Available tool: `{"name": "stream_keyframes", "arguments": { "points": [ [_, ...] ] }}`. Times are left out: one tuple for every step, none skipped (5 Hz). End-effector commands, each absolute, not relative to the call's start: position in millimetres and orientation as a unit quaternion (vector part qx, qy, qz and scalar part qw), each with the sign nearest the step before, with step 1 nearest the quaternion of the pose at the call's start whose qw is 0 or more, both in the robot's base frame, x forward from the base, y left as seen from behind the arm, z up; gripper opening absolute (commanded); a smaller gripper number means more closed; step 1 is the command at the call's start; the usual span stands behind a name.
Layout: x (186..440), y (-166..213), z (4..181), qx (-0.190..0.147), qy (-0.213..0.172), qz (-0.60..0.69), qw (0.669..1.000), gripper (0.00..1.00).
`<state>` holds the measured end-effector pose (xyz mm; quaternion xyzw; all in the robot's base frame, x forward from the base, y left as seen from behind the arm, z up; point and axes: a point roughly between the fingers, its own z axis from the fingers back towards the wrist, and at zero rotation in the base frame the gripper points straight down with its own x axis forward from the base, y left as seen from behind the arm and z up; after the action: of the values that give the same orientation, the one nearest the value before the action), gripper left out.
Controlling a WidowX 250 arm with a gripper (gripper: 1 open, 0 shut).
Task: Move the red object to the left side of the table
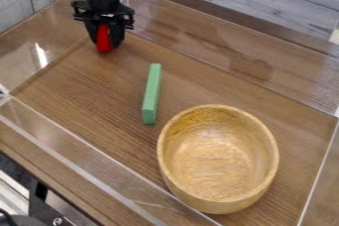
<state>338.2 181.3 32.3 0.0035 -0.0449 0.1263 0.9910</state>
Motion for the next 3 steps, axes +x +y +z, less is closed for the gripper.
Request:
{"name": "stream_keyframes", "arguments": {
  "points": [
    [348,178,51.0,0.007,-0.071,0.137,0.988,0.00],
    [357,192,52.4,0.010,-0.063,0.161,0.985,0.00],
    [348,190,50.5,0.008,-0.056,0.157,0.986,1.00]
  ]
}}
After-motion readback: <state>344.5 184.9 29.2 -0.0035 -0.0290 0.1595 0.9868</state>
